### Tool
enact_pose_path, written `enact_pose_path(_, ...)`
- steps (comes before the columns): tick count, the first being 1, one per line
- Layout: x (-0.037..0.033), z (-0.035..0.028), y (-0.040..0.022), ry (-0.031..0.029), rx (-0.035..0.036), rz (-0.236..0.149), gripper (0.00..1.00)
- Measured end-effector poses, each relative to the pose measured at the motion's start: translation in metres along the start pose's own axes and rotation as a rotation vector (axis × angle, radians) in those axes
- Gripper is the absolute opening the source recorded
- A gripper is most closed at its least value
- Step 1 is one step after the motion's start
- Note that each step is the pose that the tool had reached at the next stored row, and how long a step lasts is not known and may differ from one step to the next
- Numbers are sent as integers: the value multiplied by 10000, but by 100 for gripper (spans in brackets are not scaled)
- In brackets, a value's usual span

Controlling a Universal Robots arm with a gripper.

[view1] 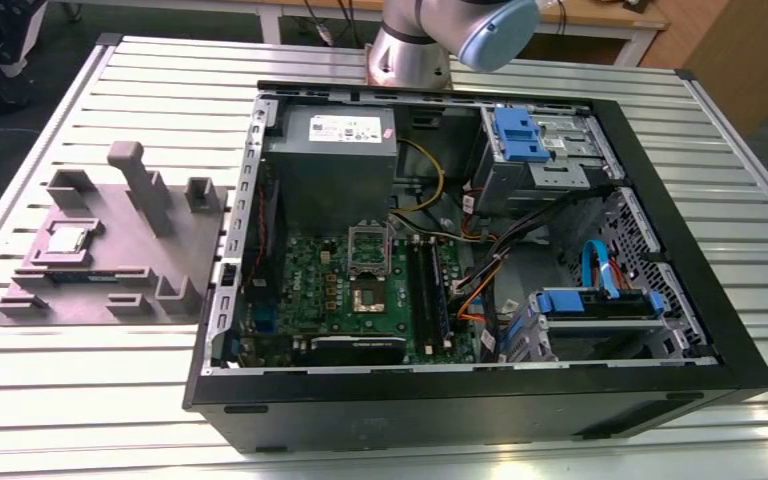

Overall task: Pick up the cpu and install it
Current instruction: 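Reach for the cpu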

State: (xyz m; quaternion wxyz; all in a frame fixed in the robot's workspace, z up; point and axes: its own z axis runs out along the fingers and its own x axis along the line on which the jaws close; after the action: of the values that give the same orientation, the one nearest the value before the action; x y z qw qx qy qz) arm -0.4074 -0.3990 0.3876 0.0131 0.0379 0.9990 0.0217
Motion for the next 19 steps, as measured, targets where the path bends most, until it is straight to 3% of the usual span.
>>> enact_pose_path(19,84,-2,-6,1,0,0,10)
